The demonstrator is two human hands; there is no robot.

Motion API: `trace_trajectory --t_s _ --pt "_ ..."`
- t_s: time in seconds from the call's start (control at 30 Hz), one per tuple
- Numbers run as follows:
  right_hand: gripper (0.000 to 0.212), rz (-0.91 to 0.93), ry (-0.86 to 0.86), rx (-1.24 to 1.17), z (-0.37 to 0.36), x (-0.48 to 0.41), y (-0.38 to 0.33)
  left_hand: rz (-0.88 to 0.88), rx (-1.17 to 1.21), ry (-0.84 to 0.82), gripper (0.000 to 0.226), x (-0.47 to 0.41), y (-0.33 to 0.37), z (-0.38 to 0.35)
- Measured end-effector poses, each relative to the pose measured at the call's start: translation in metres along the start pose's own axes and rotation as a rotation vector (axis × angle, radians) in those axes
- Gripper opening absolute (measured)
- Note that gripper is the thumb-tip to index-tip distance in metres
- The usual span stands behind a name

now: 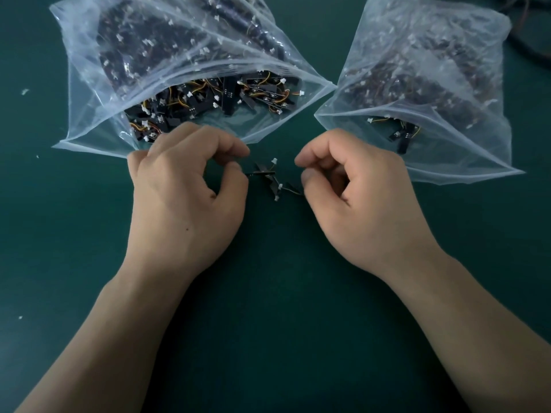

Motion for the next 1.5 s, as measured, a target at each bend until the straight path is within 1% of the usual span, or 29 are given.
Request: trace_trajectory --t_s 0.13,0.27,0.33,0.4,0.47,0.5,0.53,0.6,0.67,0.83,0.93,1.0,1.1,1.2,1.3,1.4,1.43,1.5 --pt "0.015 0.014 0.024 0.1 0.008 0.0 0.005 -0.019 -0.073 -0.069 0.016 -0.001 -0.001 -0.007" --pt "0.015 0.04 -0.053 0.126 0.006 0.003 0.001 -0.039 -0.135 -0.095 0.01 0.0 0.0 -0.011" --pt "0.02 0.054 -0.102 0.209 0.001 0.004 -0.001 -0.065 -0.117 -0.1 0.008 0.0 0.001 -0.011" --pt "0.018 0.055 -0.103 0.252 0.0 0.004 -0.001 -0.074 -0.068 -0.086 0.007 0.001 0.001 -0.01" --pt "0.015 0.039 -0.079 0.222 0.001 0.003 0.001 -0.063 -0.021 -0.054 0.006 0.0 0.0 -0.008" --pt "0.016 0.02 -0.071 0.196 0.003 0.002 0.002 -0.05 0.002 -0.037 0.006 0.0 -0.002 -0.007" --pt "0.019 -0.002 -0.066 0.169 0.003 0.002 0.004 -0.029 0.025 -0.023 0.008 0.0 -0.004 -0.006" --pt "0.023 -0.027 -0.062 0.137 0.005 0.002 0.006 0.015 0.054 -0.017 0.023 -0.001 -0.008 -0.005" --pt "0.024 -0.023 -0.064 0.151 0.005 0.001 0.006 0.025 0.065 -0.033 0.034 -0.001 -0.009 -0.005" --pt "0.032 0.012 -0.071 0.204 0.002 0.001 0.002 0.011 0.058 -0.088 0.028 -0.001 -0.007 -0.01" --pt "0.029 0.036 -0.039 0.208 0.004 0.002 -0.001 -0.015 0.018 -0.104 0.03 -0.001 -0.007 -0.012" --pt "0.027 0.089 -0.029 0.202 0.004 0.003 -0.007 -0.05 -0.036 -0.117 0.029 0.0 -0.007 -0.014" --pt "0.026 0.207 -0.125 0.266 -0.007 0.007 -0.018 -0.068 -0.064 -0.108 0.029 0.0 -0.005 -0.015" --pt "0.031 0.222 -0.217 0.358 -0.019 0.009 -0.018 0.004 -0.045 -0.047 0.034 0.0 -0.01 -0.009" --pt "0.03 0.218 -0.222 0.278 -0.016 0.008 -0.018 0.057 -0.024 -0.027 0.027 0.001 -0.014 -0.006" --pt "0.012 0.253 -0.237 0.07 -0.01 0.009 -0.023 0.075 -0.001 -0.052 0.021 0.001 -0.011 -0.008" --pt "0.009 0.253 -0.21 0.01 -0.006 0.009 -0.024 0.082 0.021 -0.051 0.021 0.001 -0.011 -0.007" --pt "0.012 0.223 -0.134 -0.062 0.002 0.006 -0.022 0.099 0.077 -0.028 0.021 0.001 -0.013 -0.005"
Point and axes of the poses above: each hand's wrist, its own x-axis away from the middle knuckle, its own z-axis out of the back of the hand, y = z × x, the point moved 8 cm from there along -x, towards the middle knuckle
